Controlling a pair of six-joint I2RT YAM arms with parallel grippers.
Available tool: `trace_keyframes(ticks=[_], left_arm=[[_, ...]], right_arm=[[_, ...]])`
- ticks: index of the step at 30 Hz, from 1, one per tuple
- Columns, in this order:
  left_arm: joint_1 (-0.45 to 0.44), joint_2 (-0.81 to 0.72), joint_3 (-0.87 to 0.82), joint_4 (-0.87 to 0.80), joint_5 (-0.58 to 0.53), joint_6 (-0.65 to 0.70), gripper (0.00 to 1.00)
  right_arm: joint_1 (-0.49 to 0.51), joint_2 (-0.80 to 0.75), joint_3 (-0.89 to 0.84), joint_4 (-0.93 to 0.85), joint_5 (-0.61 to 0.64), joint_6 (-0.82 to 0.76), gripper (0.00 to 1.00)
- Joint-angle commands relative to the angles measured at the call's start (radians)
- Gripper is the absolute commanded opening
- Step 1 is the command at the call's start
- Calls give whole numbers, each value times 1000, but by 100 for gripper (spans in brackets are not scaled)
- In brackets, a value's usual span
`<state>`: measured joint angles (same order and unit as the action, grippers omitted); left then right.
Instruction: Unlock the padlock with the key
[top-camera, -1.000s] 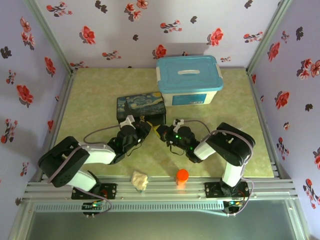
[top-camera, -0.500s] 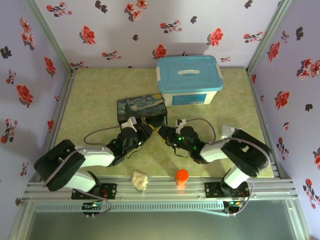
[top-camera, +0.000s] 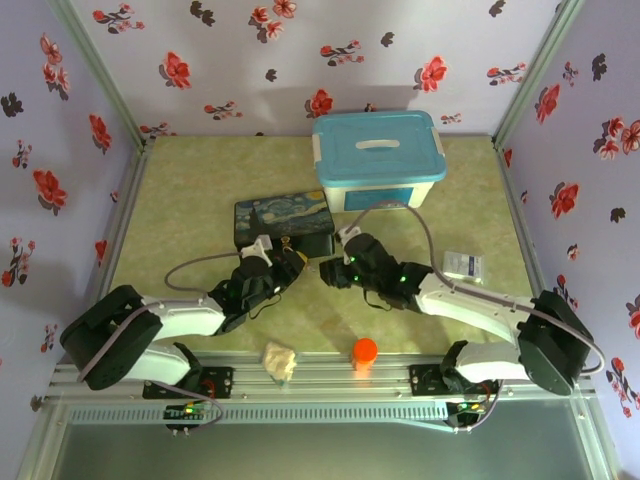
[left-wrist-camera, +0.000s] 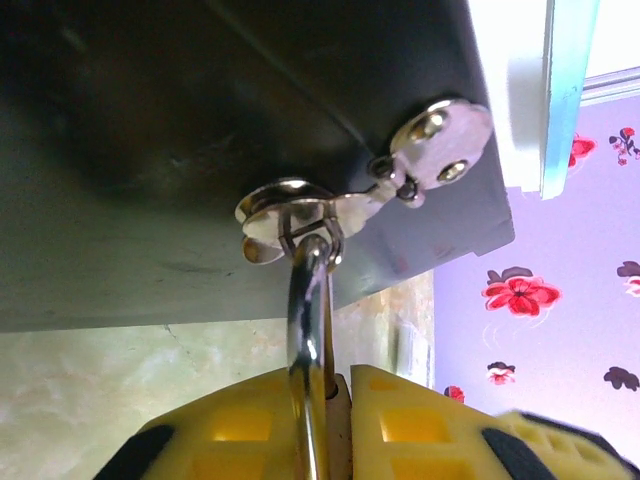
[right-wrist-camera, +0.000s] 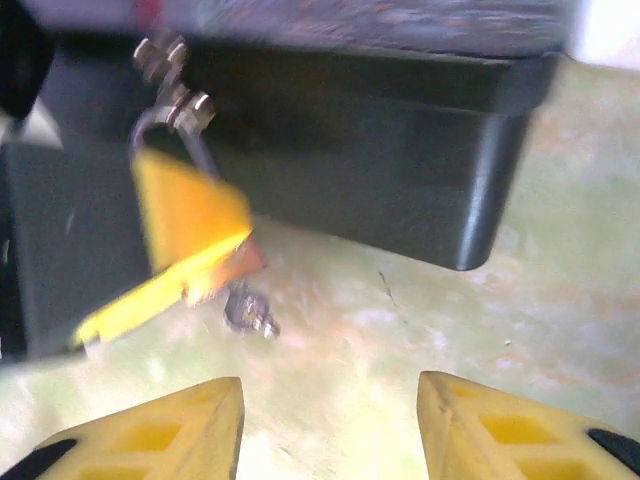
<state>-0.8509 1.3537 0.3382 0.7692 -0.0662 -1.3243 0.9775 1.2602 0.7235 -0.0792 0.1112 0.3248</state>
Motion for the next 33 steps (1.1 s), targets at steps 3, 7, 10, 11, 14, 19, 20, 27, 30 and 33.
trace_keyframes(ticks=[3,7,10,11,14,19,20,27,30,33], left_arm=[[-6,-46,5,19,37,44,0],[-5,-55,4,19,36,38,0],[-4,-55,-2,43,42,23,0],[-5,-55,-2,47,45,21,0],[-5,-55,-3,49,52,14,0],[-5,-42,-5,66,63,1,0],[-5,-45,-5,68,64,-1,0],[-5,-55,-16,70,65,-3,0],[-5,-52,-21,82,65,-13,0],[-5,-54,-22,84,66,-13,0]], right_arm=[[73,4,-49,129,126,-490,47],[76,94,-12,146,92,-560,41],[84,127,-11,198,50,-580,35],[84,130,-17,221,43,-584,35],[86,150,-9,250,44,-594,37],[102,198,14,281,74,-609,36],[105,206,20,284,76,-611,36],[105,244,35,311,120,-607,24],[105,247,31,312,135,-592,18],[103,260,28,320,137,-563,15]])
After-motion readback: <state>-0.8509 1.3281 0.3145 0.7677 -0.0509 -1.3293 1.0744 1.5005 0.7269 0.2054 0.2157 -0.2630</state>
